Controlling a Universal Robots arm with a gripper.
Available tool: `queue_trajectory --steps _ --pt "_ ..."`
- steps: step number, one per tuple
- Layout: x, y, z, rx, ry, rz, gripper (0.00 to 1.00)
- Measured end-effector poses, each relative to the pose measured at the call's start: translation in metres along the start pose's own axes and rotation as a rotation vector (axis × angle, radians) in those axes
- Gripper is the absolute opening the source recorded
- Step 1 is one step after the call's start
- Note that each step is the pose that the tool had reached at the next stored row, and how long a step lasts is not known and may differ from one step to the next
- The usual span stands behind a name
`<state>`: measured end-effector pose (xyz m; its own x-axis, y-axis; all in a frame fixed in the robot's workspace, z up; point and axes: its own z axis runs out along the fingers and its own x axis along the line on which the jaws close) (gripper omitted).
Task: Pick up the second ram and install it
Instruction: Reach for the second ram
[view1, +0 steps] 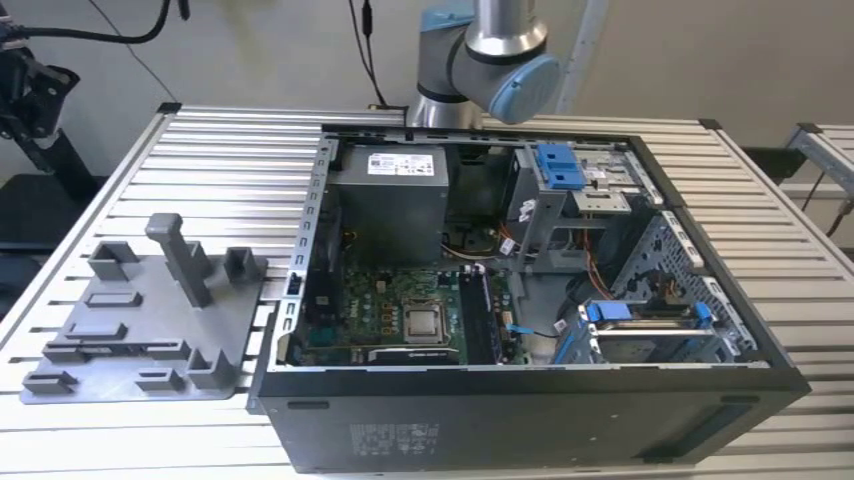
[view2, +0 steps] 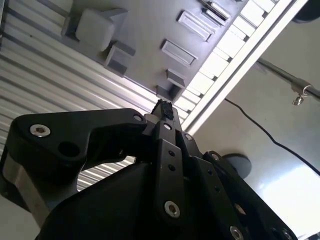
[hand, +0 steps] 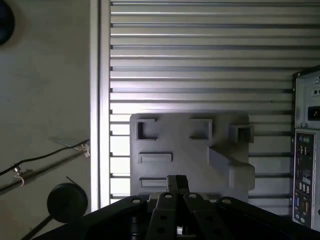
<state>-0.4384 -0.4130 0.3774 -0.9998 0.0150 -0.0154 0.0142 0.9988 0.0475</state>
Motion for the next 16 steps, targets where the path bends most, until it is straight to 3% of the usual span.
queue_trajectory --steps 4,16 --pt "0.0058 -0.0046 0.0012 0.0 0.0003 -0.002 0.11" --pt "0.0056 -0.0364 0.0052 -0.0002 0.0026 -0.018 0.11"
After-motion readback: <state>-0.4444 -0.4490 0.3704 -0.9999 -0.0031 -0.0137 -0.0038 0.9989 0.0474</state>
